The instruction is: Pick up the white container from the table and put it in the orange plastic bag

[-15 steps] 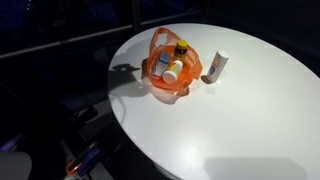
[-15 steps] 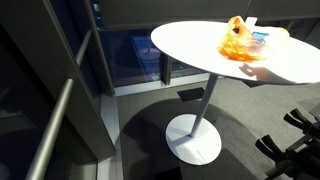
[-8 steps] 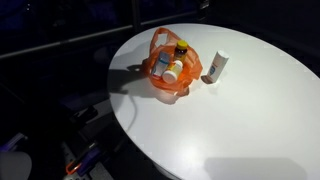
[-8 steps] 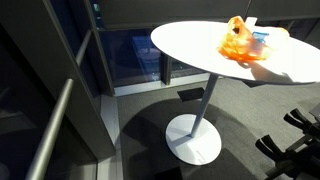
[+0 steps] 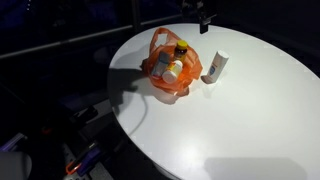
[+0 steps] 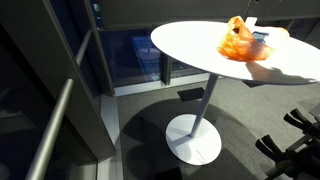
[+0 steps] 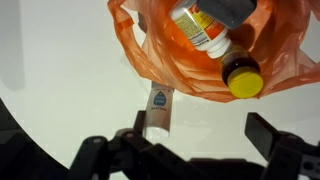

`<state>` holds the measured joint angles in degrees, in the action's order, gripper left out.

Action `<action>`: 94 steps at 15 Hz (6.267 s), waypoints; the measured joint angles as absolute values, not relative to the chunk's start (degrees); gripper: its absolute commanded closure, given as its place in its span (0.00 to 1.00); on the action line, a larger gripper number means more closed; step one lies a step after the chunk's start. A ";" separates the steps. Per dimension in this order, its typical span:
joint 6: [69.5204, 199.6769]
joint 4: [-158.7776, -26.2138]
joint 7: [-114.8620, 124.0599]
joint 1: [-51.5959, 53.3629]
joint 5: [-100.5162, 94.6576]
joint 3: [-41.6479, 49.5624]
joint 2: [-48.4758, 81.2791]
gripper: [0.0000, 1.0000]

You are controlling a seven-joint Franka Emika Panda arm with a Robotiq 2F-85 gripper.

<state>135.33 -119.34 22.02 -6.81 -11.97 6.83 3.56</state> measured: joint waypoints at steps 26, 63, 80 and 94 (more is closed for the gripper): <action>144.16 -103.45 37.89 -0.15 -18.45 18.70 27.50 0.51; 133.29 -118.18 28.02 -3.26 -18.43 11.07 0.76 0.89; 143.46 -123.52 27.99 -4.87 -18.35 10.21 5.10 0.89; 147.23 -123.28 28.04 -5.26 -18.36 11.03 8.69 0.89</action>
